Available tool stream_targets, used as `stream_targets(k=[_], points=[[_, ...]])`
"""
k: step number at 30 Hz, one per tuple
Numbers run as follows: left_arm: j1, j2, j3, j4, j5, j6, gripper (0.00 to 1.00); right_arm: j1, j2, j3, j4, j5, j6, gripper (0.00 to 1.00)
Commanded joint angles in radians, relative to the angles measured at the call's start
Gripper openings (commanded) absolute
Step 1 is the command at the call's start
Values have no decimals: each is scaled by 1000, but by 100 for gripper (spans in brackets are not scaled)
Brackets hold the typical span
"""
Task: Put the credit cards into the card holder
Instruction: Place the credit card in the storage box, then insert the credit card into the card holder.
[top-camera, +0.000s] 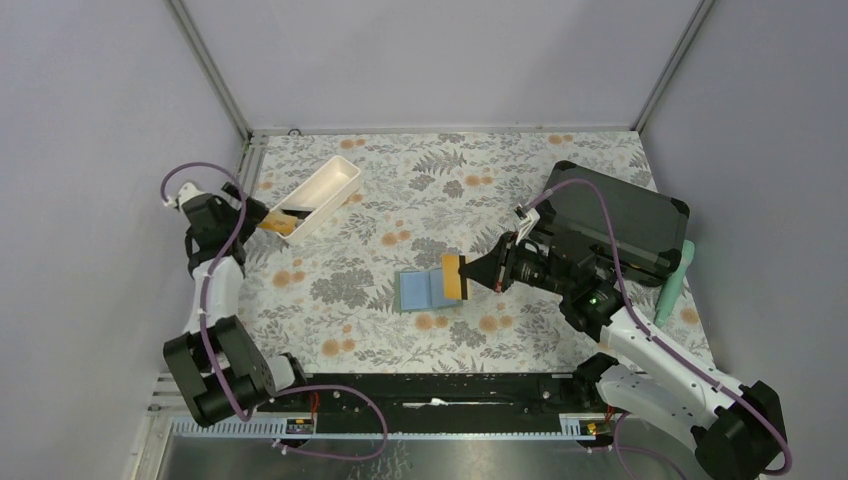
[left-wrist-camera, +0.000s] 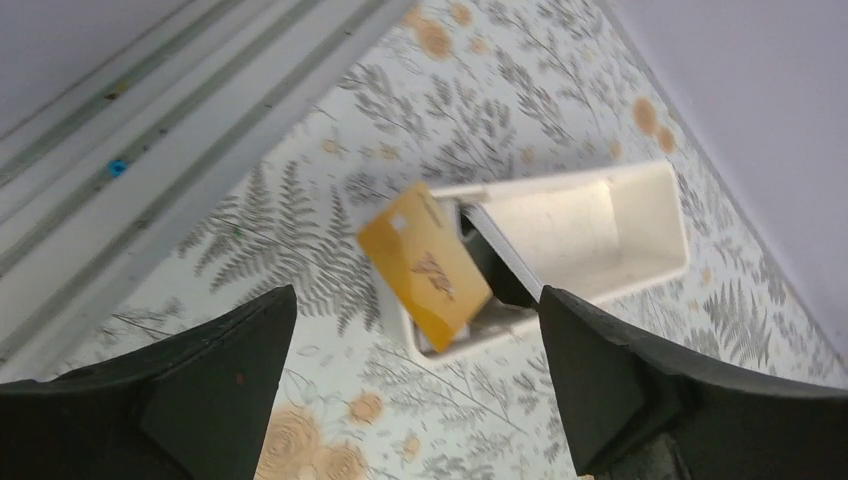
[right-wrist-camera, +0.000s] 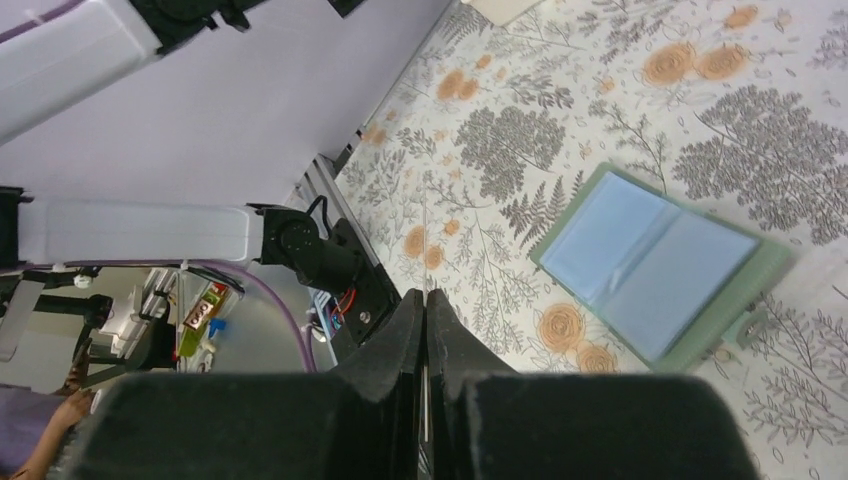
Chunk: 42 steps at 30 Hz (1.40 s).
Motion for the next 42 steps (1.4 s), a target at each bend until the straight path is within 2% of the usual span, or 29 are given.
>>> stream_targets(k=[1, 5, 14, 19, 23, 25, 34, 42], points=[[-133, -102, 73, -90, -152, 59, 96, -1, -14, 19, -30, 46, -12, 0], [-260, -191, 90, -137, -156, 72, 96, -2, -12, 8, -36, 72, -3, 0], [-655, -284, 65, -279, -88, 51, 96, -2, 58, -30, -23, 147, 11, 0], [-829, -322, -22, -278, -82, -53, 96, 0, 143, 32, -47, 156, 37, 0], [-940, -314, -94, -241, -113, -104, 96, 6, 214, 57, 53, 154, 103, 0], [-971, -299, -110, -238, -144, -116, 96, 26, 246, 65, 91, 177, 123, 0], [-1027, -305, -230, -175, -74, -163, 97, 127, 330, 24, 152, 297, 144, 0], [-1130, -275, -268, -145, -137, -204, 97, 155, 400, 3, 160, 331, 178, 0]])
